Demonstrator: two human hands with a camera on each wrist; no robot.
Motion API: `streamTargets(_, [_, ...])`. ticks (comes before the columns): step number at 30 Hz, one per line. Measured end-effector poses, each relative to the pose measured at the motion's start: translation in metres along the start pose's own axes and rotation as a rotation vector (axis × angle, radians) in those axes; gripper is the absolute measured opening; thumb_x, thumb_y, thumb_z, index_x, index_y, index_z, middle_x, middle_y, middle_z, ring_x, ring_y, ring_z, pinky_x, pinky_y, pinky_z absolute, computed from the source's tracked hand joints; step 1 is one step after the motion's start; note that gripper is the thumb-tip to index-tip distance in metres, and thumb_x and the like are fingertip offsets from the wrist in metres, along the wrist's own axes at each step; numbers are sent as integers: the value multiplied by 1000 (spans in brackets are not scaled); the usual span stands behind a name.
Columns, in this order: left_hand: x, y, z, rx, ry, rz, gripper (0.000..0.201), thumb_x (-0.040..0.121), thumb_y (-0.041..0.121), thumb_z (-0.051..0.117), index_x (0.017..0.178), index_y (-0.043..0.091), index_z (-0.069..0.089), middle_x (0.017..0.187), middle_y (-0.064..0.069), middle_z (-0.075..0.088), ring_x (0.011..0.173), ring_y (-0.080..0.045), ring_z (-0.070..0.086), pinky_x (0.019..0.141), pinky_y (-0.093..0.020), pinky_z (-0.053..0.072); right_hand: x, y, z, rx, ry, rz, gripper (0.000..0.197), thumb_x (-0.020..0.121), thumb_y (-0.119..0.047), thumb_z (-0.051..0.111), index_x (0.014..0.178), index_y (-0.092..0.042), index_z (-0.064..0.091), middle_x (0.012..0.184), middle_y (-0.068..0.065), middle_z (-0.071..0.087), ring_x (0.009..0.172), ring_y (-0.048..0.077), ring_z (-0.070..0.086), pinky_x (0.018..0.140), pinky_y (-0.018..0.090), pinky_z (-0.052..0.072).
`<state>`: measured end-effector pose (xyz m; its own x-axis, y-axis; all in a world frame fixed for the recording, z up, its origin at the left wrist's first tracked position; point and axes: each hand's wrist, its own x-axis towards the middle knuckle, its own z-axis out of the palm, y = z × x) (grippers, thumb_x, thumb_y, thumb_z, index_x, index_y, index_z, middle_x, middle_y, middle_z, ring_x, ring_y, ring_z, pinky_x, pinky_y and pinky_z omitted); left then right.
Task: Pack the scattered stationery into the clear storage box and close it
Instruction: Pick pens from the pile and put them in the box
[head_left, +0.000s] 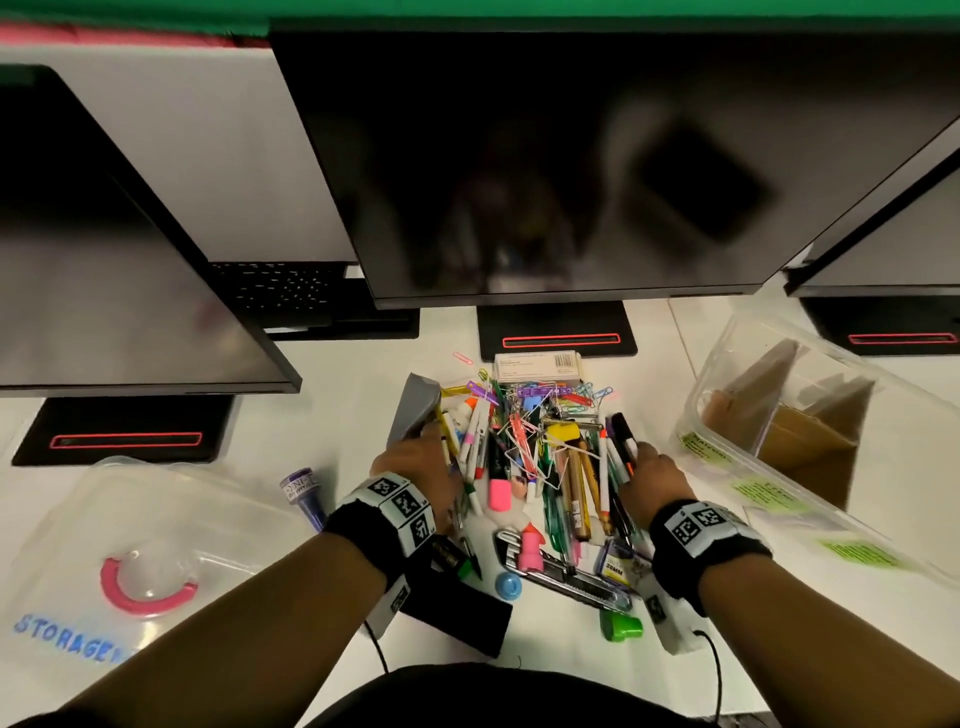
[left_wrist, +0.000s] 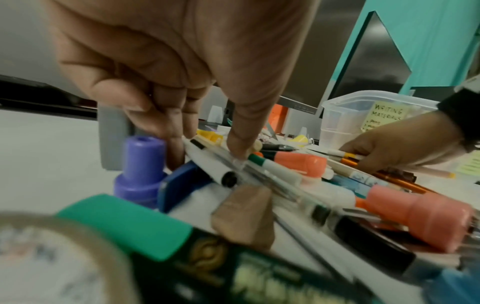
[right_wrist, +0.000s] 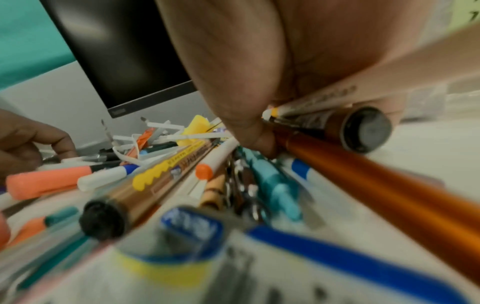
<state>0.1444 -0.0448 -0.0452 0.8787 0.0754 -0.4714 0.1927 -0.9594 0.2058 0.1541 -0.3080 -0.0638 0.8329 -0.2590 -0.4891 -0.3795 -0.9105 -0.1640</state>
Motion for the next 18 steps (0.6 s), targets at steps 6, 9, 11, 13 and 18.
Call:
streamTargets(6, [2,8,-4,-114,-55,-58,58,85,25,57,134,15,27,129,-14,56,115,-35,58,95,-42,49,-8,-10,-20,75,1,-57,30,93,-16,48,116,3,46,112,23,63,104,37,61,77,32,44])
streamTargets(9, [1,8,-3,-118,-43,-67,50,90,18,49,135,13,27,133,-17,52,117,-38,55,96,-45,47,-16,-15,-32,136,15,-159,25,90,-11,52,111,1,46,102,21,63,98,37,62,69,28,39])
streamTargets(11, [0,11,-5,-153,-22,-81,51,92,13,47,138,13,25,135,-19,49,120,-38,53,98,-45,45,-21,-16,-40,211,14,-205,21,88,-10,54,106,-3,45,92,16,60,93,37,65,69,33,47])
streamTargets(13, [1,12,-7,-211,-5,-101,54,93,10,45,142,13,24,135,-19,50,120,-36,54,99,-43,45,-26,-15,-48,321,-17,-234,19,87,-10,54,103,-7,45,87,12,59,88,37,66,74,40,55])
streamTargets(18, [-2,23,-17,-466,85,-78,51,93,3,42,141,16,29,101,-6,54,94,-29,60,85,-30,52,-35,-5,-70,454,-42,-338,19,88,-8,54,104,-14,45,79,5,58,68,27,63,61,35,55])
